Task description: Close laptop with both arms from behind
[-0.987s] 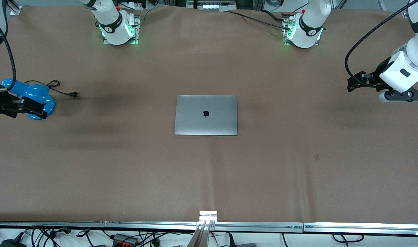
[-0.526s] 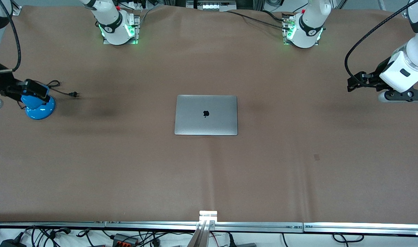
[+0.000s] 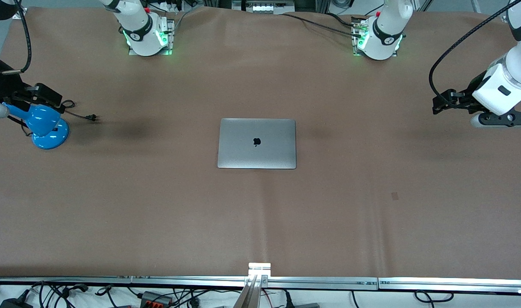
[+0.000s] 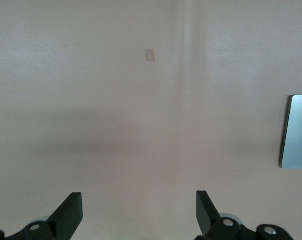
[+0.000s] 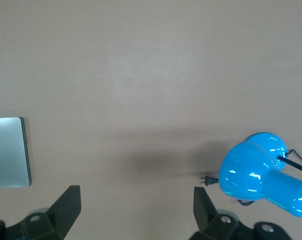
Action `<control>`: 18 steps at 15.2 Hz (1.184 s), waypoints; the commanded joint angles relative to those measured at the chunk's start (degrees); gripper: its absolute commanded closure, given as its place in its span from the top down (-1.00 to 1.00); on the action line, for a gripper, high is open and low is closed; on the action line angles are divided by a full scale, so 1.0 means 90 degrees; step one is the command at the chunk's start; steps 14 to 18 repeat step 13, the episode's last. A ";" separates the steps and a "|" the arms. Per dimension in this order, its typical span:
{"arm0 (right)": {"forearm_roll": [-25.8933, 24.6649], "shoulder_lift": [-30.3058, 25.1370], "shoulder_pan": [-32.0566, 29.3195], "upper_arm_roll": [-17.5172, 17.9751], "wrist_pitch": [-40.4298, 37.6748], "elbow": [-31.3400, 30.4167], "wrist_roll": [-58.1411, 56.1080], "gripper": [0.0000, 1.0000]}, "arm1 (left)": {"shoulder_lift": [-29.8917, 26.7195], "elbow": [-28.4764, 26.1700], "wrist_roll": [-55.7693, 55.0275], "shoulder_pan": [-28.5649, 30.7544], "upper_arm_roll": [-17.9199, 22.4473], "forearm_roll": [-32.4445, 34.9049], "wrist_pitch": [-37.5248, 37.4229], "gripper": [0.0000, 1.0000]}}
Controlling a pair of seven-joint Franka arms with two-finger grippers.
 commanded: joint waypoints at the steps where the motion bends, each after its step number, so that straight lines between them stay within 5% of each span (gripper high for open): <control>1: -0.0102 -0.0159 0.0033 -0.0035 0.0148 -0.0164 -0.0089 1.00 | -0.0029 0.0069 -0.0060 0.0071 -0.0097 0.0124 -0.0118 1.00; 18: -0.0102 -0.0178 0.0072 0.0004 -0.0340 -0.0036 -0.0118 1.00 | -0.0029 0.0079 -0.0060 0.0071 -0.0087 0.0124 -0.0147 1.00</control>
